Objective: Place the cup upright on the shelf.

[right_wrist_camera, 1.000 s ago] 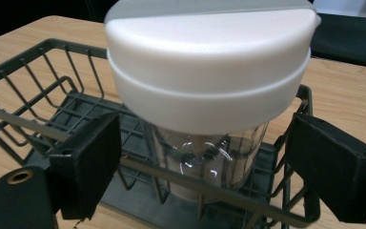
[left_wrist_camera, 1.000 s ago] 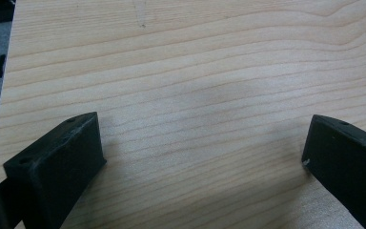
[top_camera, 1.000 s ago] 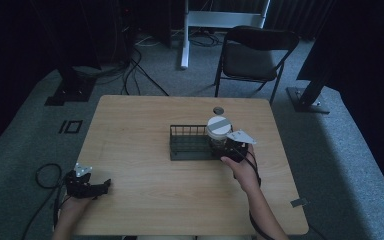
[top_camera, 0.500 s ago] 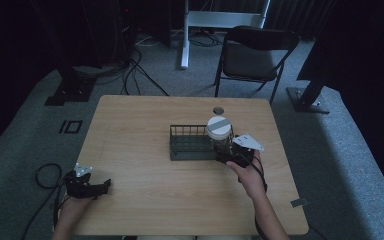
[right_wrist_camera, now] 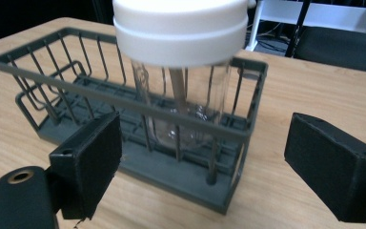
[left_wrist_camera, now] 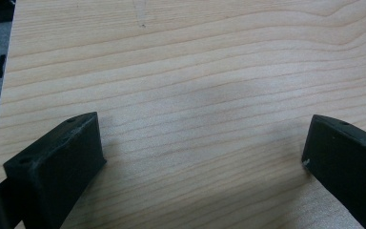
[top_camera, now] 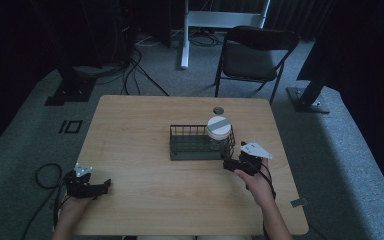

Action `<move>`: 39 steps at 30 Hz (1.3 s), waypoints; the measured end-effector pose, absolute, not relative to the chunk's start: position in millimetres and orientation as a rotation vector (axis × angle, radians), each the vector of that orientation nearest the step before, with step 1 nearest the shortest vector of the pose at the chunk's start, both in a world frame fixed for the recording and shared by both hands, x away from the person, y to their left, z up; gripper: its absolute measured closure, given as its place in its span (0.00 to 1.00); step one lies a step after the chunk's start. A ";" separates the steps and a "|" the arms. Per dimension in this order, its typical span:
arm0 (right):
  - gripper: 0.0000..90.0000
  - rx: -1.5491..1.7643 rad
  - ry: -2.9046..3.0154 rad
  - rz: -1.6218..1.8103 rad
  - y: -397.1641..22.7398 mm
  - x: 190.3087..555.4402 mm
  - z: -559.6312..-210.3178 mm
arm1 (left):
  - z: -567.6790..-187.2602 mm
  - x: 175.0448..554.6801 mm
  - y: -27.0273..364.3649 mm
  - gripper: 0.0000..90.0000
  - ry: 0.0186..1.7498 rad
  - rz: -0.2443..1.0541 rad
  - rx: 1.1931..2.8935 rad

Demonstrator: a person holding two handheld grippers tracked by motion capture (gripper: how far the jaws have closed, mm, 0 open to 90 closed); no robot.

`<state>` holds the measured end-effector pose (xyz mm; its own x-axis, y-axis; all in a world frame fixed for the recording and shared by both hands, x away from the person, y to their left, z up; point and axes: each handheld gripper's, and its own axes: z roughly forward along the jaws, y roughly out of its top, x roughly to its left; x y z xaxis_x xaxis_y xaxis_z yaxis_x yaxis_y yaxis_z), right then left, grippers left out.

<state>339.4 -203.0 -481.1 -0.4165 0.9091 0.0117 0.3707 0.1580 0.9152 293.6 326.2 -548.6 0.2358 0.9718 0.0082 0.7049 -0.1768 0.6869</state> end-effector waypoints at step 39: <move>0.14 1.314 2.034 1.051 -247.4 322.3 -544.3 | -548.6 293.6 326.3 0.00 1.529 0.619 1.954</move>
